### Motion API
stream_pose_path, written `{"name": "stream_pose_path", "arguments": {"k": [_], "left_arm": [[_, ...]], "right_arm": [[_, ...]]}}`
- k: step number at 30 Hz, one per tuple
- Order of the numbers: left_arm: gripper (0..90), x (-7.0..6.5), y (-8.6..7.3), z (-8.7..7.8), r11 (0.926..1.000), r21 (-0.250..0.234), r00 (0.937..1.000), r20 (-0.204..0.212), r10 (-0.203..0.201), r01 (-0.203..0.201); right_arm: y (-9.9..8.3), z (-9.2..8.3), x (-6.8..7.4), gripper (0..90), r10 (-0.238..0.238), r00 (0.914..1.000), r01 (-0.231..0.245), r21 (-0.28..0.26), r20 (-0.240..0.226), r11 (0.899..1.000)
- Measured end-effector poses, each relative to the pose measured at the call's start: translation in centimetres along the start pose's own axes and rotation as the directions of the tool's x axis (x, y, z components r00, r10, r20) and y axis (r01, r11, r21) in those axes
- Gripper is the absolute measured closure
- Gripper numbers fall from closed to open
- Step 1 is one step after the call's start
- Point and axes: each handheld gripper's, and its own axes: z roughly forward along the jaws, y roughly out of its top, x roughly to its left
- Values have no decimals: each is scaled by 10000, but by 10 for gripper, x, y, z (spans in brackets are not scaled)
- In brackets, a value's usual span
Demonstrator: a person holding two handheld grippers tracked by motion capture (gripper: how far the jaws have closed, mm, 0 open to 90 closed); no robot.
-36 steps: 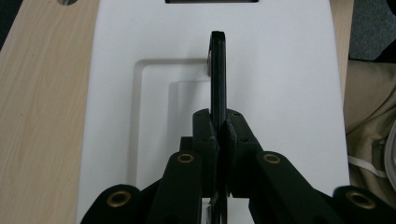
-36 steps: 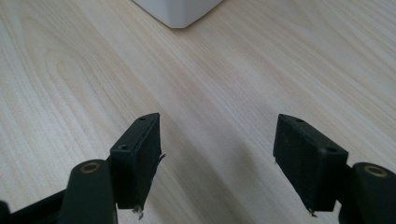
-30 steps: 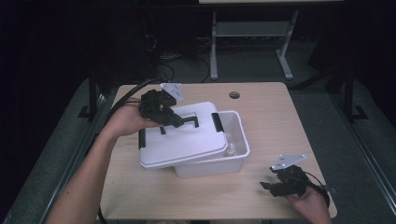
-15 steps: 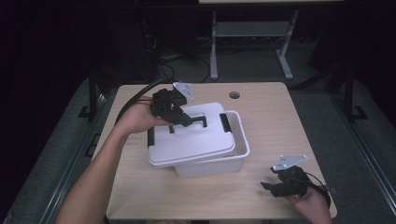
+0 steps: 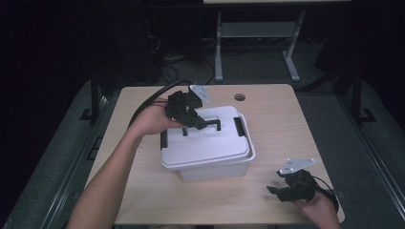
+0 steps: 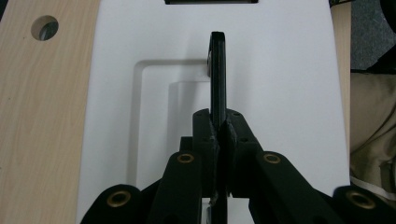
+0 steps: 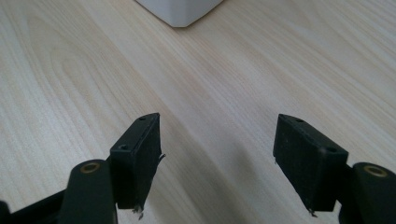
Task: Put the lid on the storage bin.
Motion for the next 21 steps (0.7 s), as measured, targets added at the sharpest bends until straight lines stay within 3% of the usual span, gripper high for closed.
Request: {"name": "stream_pose_path", "arguments": {"k": [21], "left_arm": [[843,4,11,15,10000,34,9999,147,19,-19]], "right_arm": [[-1,0,1,315,37,9999,-37,7,-96,10000]]}}
